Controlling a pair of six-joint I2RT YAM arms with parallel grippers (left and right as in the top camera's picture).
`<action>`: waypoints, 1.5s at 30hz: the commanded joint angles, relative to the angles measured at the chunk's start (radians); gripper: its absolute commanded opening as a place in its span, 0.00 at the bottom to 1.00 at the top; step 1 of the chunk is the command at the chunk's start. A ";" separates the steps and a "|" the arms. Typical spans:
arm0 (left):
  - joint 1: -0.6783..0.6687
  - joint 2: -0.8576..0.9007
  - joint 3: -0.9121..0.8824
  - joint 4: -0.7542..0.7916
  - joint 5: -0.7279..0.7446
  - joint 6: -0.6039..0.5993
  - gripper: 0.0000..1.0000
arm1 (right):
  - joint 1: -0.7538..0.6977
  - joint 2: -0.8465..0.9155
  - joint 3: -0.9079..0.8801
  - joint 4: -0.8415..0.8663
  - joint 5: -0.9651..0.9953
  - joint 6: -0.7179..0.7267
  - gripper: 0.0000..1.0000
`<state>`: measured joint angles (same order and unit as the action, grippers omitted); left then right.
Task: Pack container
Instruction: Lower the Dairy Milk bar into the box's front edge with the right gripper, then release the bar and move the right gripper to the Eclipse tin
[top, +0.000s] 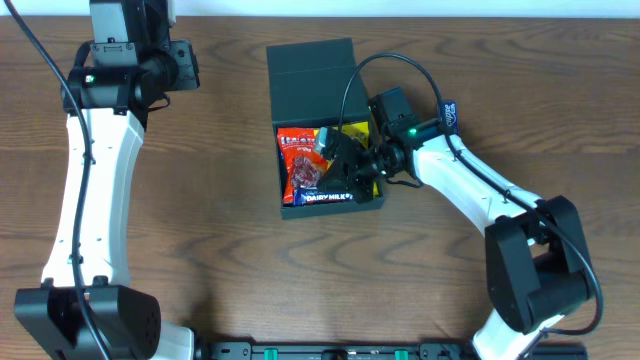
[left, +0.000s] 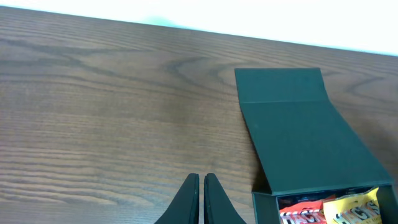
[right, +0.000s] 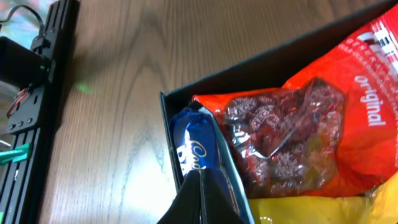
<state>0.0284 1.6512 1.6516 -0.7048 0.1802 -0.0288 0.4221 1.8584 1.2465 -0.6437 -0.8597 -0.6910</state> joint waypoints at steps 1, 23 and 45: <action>0.002 -0.023 0.001 0.003 0.004 -0.001 0.06 | 0.000 0.006 0.011 -0.008 -0.005 -0.014 0.01; 0.002 -0.023 0.001 0.002 0.004 -0.001 0.06 | 0.018 0.080 0.002 -0.042 0.051 -0.047 0.01; 0.002 -0.023 0.001 0.002 0.004 -0.001 0.06 | -0.074 0.023 0.187 -0.019 0.012 0.114 0.01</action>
<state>0.0284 1.6512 1.6516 -0.7048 0.1802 -0.0288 0.3939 1.9213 1.3788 -0.6651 -0.8310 -0.6445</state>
